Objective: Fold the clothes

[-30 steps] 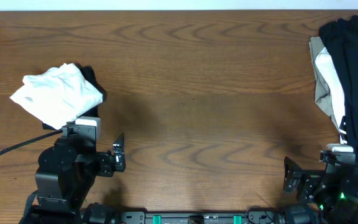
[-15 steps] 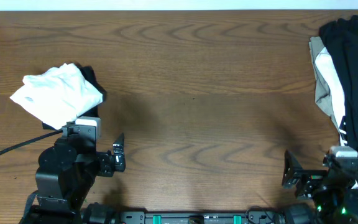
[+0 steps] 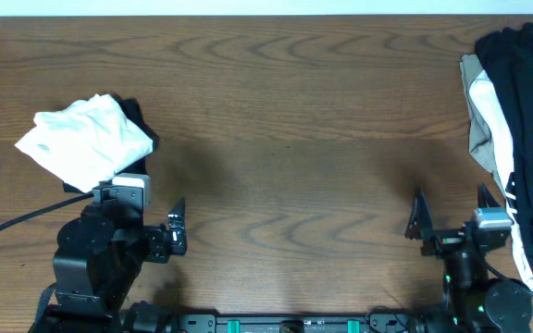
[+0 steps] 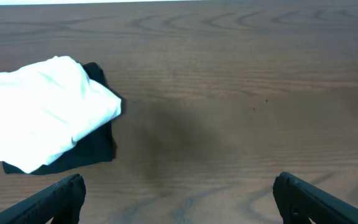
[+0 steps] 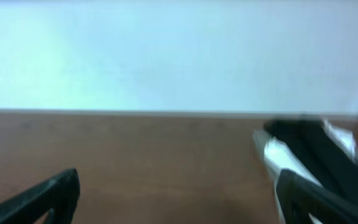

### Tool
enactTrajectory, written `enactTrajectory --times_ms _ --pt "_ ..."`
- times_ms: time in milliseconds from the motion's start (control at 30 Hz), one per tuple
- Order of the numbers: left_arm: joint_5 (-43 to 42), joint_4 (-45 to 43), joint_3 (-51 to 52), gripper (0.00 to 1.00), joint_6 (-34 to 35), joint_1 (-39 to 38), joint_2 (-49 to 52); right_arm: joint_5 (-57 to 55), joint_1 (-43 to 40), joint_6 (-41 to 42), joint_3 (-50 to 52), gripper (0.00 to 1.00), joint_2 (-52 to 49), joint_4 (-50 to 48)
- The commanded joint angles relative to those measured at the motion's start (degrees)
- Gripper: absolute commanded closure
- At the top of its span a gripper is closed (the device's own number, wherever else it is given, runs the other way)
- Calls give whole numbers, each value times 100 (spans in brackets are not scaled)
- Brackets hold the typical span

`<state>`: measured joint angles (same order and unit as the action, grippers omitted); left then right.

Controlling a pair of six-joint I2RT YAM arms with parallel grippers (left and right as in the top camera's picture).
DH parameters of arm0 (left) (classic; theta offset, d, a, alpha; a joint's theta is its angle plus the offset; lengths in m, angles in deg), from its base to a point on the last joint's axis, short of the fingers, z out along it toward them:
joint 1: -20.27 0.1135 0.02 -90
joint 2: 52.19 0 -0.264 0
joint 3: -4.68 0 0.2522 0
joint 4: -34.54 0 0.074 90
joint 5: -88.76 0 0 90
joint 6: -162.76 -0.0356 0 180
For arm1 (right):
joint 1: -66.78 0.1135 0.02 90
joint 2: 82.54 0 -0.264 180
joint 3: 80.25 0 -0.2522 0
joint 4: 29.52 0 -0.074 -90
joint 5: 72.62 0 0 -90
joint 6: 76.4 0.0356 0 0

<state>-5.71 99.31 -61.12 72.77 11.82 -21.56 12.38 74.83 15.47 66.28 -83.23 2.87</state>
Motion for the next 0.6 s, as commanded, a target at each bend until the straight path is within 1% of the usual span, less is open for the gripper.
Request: enactTrajectory --times_ms 0,267,367,500,567 --pt "46 -4 7 2 24 13 -9 -70 -50 -623 546 1 37 -684" --pt "46 -4 7 2 24 13 -9 -46 -55 -710 1921 1 37 -2863" --pt "48 -4 7 2 24 13 -9 -9 -52 -732 1943 1 42 -2428" --pt "46 -4 7 2 24 13 -9 269 -55 -664 1937 1 42 -1379" --pt "46 -4 7 2 24 13 -9 433 -48 -664 1939 1 39 -1445"
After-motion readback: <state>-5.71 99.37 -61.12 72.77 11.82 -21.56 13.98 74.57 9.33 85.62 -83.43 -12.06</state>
